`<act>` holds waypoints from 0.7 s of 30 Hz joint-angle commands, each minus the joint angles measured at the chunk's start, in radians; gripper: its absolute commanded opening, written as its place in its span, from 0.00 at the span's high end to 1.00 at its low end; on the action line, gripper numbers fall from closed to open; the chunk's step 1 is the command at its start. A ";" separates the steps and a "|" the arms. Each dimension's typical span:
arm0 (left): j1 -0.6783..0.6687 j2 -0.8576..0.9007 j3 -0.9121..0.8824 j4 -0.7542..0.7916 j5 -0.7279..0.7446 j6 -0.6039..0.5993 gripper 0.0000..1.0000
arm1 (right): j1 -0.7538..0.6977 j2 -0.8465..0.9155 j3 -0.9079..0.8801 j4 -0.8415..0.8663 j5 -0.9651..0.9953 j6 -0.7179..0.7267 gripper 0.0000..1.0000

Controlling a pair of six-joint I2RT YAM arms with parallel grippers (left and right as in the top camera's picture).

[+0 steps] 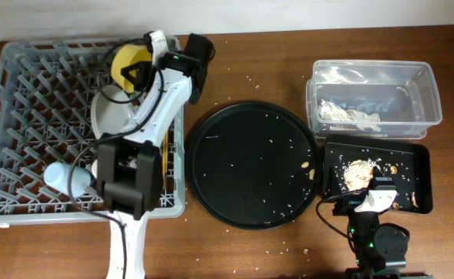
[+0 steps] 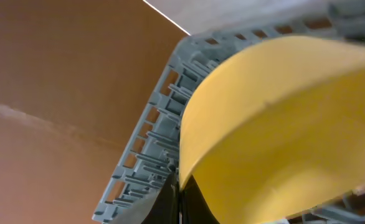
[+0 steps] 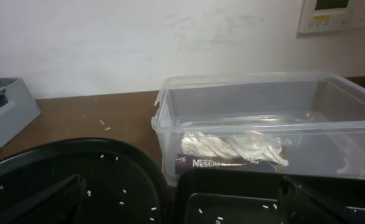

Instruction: Sort waste into correct bins and load items into the dishwasher rack

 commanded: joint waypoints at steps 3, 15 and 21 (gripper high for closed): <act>-0.029 0.047 -0.006 -0.022 0.093 0.021 1.00 | -0.003 -0.006 -0.008 -0.002 0.002 0.003 0.01; -0.150 0.044 0.093 -0.290 0.417 0.021 0.82 | -0.002 -0.006 -0.008 -0.002 0.002 0.003 0.02; -0.149 0.044 0.428 -0.495 0.692 0.021 0.37 | -0.003 -0.006 -0.008 -0.002 0.002 0.003 0.01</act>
